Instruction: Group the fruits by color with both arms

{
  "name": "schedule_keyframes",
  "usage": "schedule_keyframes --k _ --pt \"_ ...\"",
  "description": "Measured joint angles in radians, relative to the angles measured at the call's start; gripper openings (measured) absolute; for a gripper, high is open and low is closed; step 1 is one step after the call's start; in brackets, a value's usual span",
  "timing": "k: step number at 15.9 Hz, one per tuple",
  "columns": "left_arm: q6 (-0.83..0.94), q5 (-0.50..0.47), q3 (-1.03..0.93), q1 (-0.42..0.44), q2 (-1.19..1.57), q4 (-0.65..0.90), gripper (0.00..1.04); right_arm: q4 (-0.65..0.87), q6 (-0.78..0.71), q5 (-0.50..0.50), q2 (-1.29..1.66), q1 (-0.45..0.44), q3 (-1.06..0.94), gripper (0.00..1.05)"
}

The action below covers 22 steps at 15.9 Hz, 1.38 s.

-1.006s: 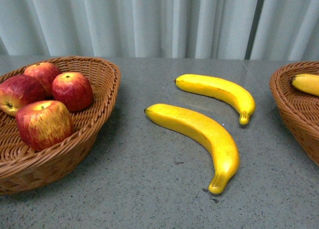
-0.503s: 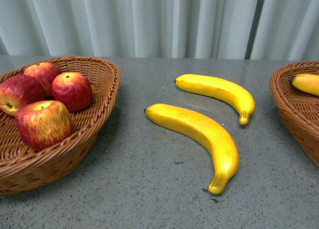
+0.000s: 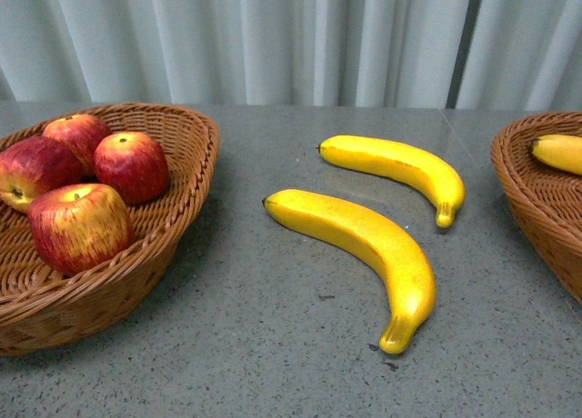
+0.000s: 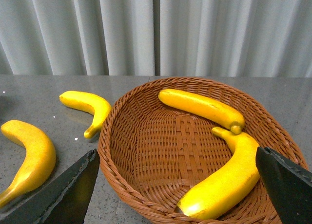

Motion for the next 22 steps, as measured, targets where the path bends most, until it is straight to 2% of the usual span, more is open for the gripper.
schedule_keyframes --k 4,5,9,14,16,19,20,21,22 --pt "0.000 0.000 0.000 0.000 -0.055 -0.055 0.02 0.000 0.000 0.000 0.000 0.000 0.000 0.98" --pt "0.000 0.003 0.001 0.000 -0.158 -0.214 0.02 0.000 0.000 0.000 0.000 0.000 0.000 0.98" --pt "0.000 0.000 0.001 0.000 -0.214 -0.229 0.02 0.000 0.000 0.000 0.000 0.000 0.000 0.98" --pt "-0.002 0.000 0.001 0.000 -0.214 -0.229 0.49 0.000 0.000 0.000 0.000 0.000 0.000 0.98" --pt "-0.002 0.000 0.001 0.000 -0.214 -0.229 0.60 0.000 0.000 0.000 0.000 0.000 0.000 0.98" --pt "-0.002 0.000 0.001 0.000 -0.214 -0.229 0.96 0.000 0.000 0.000 0.000 0.000 0.000 0.98" --pt "-0.001 0.000 0.001 0.000 -0.214 -0.229 0.99 -0.001 0.000 -0.011 0.001 -0.002 0.000 0.98" --pt "-0.002 0.000 0.001 0.000 -0.214 -0.229 0.98 0.069 -0.005 -0.166 0.069 -0.036 0.004 0.98" --pt "-0.002 -0.002 0.001 0.000 -0.214 -0.229 0.98 0.207 -0.006 -0.249 0.243 0.032 0.037 0.98"
